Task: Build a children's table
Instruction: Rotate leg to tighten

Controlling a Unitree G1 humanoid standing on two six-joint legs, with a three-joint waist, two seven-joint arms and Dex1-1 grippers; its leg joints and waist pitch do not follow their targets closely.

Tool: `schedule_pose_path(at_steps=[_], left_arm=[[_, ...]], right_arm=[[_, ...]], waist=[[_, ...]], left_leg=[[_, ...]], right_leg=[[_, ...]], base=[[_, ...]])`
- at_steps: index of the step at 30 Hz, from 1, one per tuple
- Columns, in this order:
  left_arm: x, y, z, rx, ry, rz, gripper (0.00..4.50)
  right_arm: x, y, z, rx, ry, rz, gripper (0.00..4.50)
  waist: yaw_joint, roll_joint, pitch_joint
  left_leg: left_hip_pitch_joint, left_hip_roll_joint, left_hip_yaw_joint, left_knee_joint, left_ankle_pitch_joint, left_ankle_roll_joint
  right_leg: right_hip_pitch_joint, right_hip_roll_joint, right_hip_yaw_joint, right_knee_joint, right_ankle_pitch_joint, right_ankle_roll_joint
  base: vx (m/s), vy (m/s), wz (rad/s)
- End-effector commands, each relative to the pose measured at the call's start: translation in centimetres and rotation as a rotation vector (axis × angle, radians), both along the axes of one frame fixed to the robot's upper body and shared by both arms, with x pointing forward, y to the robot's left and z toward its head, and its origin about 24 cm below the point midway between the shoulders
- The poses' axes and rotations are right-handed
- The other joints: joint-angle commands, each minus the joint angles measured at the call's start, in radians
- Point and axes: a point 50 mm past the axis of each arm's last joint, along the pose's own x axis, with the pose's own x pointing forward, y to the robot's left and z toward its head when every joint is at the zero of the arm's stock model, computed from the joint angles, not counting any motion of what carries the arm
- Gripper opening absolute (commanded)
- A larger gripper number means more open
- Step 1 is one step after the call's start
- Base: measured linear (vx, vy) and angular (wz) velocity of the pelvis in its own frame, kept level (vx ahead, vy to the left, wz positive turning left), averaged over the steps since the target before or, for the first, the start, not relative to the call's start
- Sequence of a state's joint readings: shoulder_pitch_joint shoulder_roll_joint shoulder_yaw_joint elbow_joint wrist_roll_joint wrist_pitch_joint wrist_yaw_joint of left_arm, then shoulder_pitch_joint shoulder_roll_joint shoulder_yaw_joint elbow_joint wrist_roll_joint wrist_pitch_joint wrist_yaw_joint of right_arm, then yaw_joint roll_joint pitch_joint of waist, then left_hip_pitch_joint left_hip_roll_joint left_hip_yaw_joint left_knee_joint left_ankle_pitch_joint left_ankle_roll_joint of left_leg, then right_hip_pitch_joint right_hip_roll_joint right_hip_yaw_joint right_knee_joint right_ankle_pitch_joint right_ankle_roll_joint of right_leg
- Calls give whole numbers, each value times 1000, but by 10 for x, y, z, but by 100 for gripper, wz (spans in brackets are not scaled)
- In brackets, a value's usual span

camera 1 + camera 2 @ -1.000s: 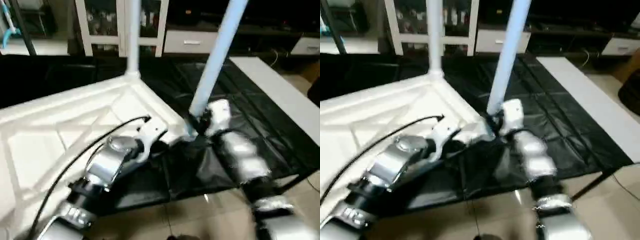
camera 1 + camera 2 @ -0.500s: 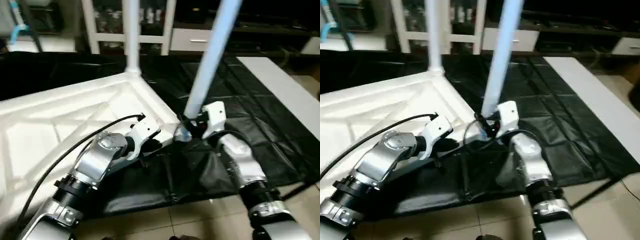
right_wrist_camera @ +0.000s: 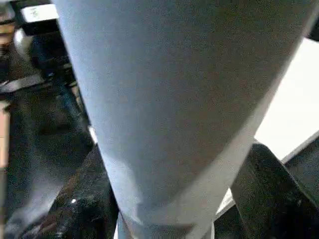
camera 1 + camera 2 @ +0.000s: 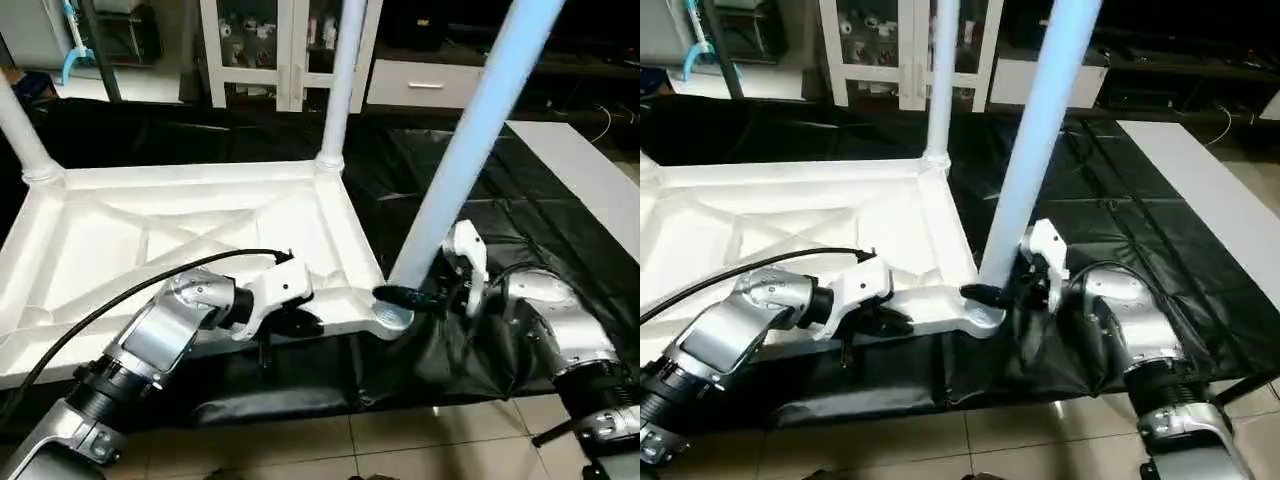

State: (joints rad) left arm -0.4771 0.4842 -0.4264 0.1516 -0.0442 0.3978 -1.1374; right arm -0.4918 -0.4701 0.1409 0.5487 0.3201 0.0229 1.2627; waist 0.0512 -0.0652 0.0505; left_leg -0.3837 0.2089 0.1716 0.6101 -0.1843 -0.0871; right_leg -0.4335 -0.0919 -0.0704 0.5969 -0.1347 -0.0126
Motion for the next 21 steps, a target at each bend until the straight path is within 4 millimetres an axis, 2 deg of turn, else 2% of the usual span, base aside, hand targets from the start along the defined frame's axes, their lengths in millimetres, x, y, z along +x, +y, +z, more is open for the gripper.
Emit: schedule_pose_path(at_steps=[1,4,5,7,9,17,19,20,21], left_arm=[[-7,-13,7,-45,-9,-114,0],[-6,-12,6,-43,-8,-117,0],[-6,-12,6,-44,-7,-117,0],[-7,-12,6,-45,-4,-120,0],[-6,-12,6,-45,-4,-121,0],[-6,-12,6,-39,3,-119,0],[-2,-12,5,-49,13,-58,0],[-2,-12,5,-50,14,-48,0],[1,-13,5,-51,15,-6,0]], right_arm=[[2,-7,10,-23,-13,35,295],[0,-10,11,-47,-7,62,295],[-1,-11,10,-51,-1,73,295],[-1,-13,11,-52,13,84,270],[-1,-14,10,-52,18,86,270],[1,-15,5,-41,52,64,196],[10,-15,-6,-70,50,-107,193],[11,-16,-8,-76,49,-136,193],[17,-17,-18,-106,47,-262,189]], waist=[[-3,4,-67],[-2,3,-67],[-3,-1,-67],[-1,1,-68],[0,3,-68],[0,3,-70],[-5,-1,-69],[-6,2,-68],[-16,1,-65]], left_leg=[[20,21,4,-78,-281,37],[17,20,4,-79,-277,37],[17,20,4,-78,-277,37],[17,20,4,-77,-271,38],[16,20,4,-78,-268,38],[16,19,4,-77,-261,39],[11,18,3,-78,-263,29],[13,17,3,-78,-268,24],[15,14,1,-79,-303,4]], right_leg=[[56,-37,33,-69,-363,-174],[57,-37,33,-68,-360,-174],[56,-36,33,-69,-365,-171],[56,-37,34,-69,-370,-168],[56,-37,33,-69,-371,-166],[57,-36,32,-67,-348,-177],[58,-36,31,-66,-363,-172],[56,-36,31,-67,-375,-169],[52,-35,28,-74,-433,-152]], base=[[0,0,0],[0,0,0],[0,0,0],[0,0,0],[0,0,0],[0,0,0],[0,0,0],[0,0,0],[0,0,0]])
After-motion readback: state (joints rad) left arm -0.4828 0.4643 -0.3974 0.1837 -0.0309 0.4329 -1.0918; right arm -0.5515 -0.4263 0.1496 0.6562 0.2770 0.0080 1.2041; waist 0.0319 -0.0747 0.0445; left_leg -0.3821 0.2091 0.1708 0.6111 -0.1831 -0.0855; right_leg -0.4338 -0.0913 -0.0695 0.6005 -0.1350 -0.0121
